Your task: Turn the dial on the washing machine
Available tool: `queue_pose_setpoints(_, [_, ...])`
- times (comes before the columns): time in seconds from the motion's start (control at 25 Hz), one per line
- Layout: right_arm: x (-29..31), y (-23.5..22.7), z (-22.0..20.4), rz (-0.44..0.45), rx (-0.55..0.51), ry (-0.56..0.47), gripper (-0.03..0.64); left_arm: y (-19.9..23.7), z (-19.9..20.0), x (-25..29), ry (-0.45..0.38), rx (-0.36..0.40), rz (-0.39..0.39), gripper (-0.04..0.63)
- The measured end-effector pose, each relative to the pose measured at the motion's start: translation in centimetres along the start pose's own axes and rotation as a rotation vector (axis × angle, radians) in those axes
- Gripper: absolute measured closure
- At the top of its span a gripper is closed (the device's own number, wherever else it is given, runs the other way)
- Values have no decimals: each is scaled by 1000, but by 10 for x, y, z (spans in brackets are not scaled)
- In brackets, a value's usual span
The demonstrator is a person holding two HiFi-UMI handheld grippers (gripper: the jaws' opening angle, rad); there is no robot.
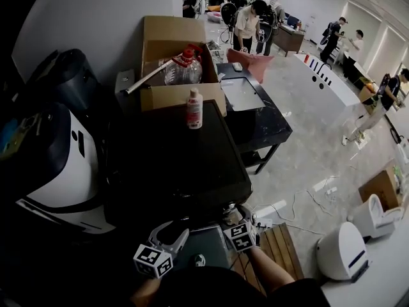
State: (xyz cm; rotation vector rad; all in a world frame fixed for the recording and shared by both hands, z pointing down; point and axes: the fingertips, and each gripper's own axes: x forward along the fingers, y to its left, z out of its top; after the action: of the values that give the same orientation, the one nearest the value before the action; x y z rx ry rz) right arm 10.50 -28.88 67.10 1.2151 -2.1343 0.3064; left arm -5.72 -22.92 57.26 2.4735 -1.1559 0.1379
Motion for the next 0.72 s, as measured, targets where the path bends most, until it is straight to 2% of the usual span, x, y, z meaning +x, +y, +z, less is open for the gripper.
queue_pose_setpoints(0.72, [13,-6,-15,24,222,16,268,12,-8,-14,18,-8,35,408])
